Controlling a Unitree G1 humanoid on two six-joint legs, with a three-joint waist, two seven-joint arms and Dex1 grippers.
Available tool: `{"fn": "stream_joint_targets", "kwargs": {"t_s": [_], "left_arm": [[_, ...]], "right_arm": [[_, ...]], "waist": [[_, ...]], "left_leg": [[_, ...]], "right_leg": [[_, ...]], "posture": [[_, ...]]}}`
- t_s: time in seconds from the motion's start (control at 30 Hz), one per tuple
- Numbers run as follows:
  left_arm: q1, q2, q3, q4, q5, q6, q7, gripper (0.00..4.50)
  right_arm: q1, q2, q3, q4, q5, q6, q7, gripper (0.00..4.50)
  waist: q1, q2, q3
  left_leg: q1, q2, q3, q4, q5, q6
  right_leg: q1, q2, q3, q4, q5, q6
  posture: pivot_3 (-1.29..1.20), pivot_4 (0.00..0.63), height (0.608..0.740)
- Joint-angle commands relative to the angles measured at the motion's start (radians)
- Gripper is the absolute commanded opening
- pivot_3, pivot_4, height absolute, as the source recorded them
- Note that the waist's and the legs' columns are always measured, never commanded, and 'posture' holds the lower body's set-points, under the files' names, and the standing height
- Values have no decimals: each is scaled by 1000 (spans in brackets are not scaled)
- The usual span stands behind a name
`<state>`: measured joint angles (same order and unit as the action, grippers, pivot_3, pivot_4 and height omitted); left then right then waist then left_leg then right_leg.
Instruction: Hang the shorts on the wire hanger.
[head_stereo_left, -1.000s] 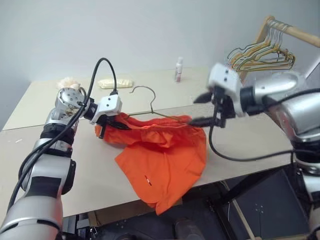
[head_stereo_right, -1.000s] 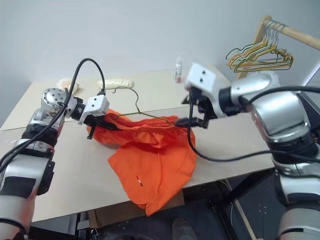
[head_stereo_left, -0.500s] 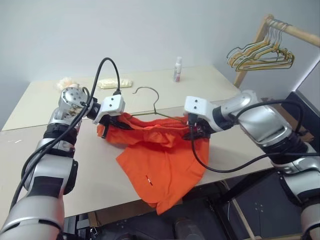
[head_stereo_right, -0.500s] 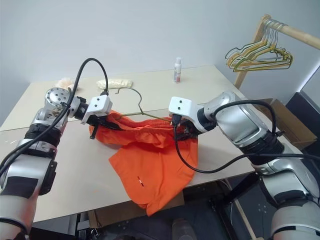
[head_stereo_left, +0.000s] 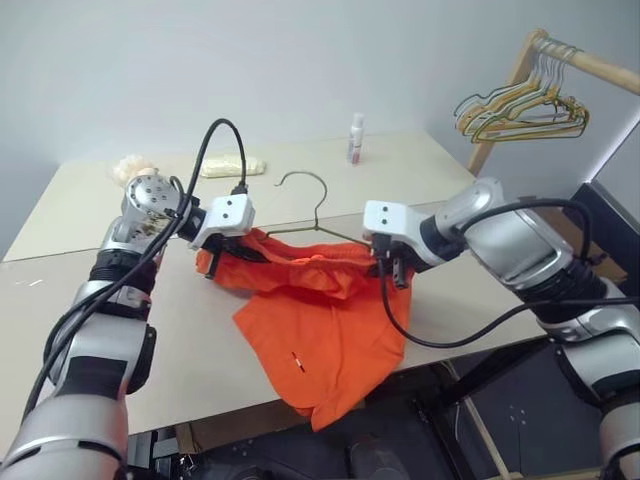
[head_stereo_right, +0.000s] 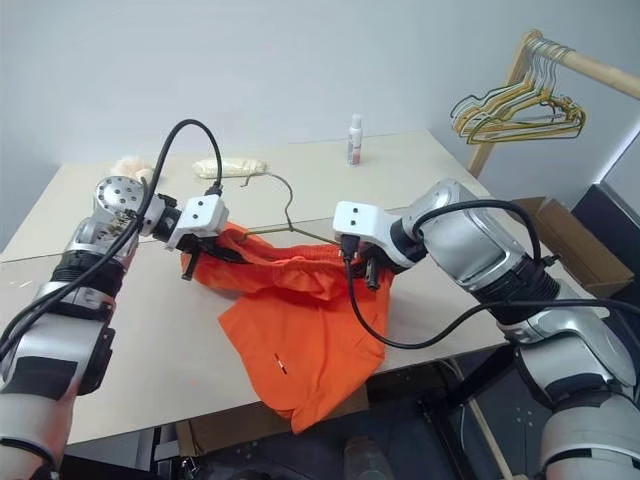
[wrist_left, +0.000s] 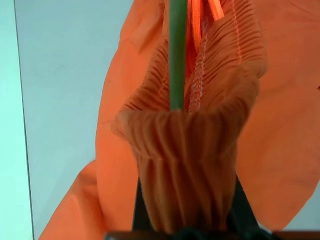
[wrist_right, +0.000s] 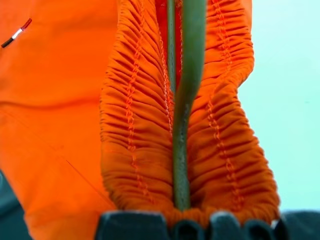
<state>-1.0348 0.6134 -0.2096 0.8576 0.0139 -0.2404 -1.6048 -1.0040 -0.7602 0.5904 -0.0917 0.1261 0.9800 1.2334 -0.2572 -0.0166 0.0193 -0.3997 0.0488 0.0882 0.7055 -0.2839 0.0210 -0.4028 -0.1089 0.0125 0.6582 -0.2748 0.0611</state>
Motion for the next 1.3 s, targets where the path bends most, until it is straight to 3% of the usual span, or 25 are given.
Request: {"fn": "stream_joint_targets", "kwargs": {"t_s": [0.03,0.33,0.5,0.67,0.77,0.97,1.2,1.3], "left_arm": [[-30,-8,55,-49,-74,28,-5,1430],[-95,-6,248,-109,-261,235,104,4419],[-34,-67,341,-339,-422,489,244,4488],[98,-142,400,-680,-622,782,431,4488],[170,-186,406,-830,-691,857,530,4488],[250,-228,408,-980,-785,941,653,4488],[278,-226,408,-1057,-806,915,738,4488],[277,-230,407,-1075,-812,903,771,4488]], "right_arm": [[41,-3,-100,-68,61,93,-27,0],[414,-84,-460,-305,242,408,-179,0],[531,-18,-726,-353,261,610,-325,0],[628,55,-1003,-330,282,634,-516,0],[640,104,-1122,-261,264,634,-706,0],[565,163,-1273,-162,215,634,-1054,0],[405,159,-1368,-97,200,634,-1302,0],[266,146,-1463,4,193,634,-1397,0]], "waist": [[2,0,0],[20,0,0],[25,0,0],[25,0,0],[23,0,0],[13,7,-2],[-21,9,-1],[-31,12,-2]], "left_leg": [[0,0,0,0,0,0],[0,0,-1,0,0,0],[1,0,-1,0,0,0],[2,0,-2,0,0,0],[5,0,-3,0,0,0],[13,-1,-1,-4,0,0],[15,-2,0,-7,0,-1],[16,-2,0,-7,0,-1]], "right_leg": [[0,0,0,0,0,0],[1,0,0,0,0,0],[2,0,0,0,0,0],[4,0,1,-1,0,0],[8,0,1,-1,0,0],[14,0,3,-10,0,0],[15,0,4,-11,0,0],[17,0,5,-11,0,0]], "posture": [[-218,0,740],[-232,0,740],[-256,0,740],[-288,0,740],[-300,0,740],[-317,13,740],[-304,13,740],[-296,6,740]]}}
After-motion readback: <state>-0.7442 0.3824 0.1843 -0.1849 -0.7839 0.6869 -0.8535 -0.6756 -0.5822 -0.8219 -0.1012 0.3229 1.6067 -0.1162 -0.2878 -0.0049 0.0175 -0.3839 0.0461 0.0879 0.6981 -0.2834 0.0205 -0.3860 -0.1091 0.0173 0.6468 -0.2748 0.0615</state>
